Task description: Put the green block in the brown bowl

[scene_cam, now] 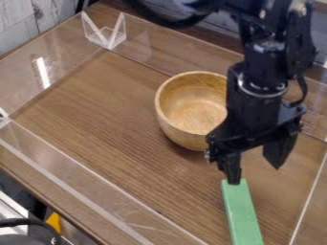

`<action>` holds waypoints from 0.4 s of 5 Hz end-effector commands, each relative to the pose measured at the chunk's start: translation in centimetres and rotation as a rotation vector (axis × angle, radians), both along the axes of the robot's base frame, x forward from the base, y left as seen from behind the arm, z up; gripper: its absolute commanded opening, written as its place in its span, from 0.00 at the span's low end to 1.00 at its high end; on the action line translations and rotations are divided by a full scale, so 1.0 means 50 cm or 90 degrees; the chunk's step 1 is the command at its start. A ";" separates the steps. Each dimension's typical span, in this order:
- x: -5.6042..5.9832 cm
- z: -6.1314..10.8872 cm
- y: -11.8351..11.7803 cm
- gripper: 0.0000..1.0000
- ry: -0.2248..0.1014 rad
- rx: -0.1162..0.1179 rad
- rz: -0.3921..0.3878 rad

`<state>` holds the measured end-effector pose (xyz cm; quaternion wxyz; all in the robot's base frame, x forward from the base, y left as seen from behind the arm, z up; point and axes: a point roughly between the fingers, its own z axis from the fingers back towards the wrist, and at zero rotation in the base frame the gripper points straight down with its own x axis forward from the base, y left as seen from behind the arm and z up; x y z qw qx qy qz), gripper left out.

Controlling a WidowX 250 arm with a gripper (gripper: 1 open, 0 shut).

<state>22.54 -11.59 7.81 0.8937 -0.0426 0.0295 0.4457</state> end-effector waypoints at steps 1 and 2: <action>0.002 -0.003 -0.009 1.00 -0.015 -0.006 -0.002; 0.001 -0.019 -0.013 1.00 -0.013 -0.002 -0.001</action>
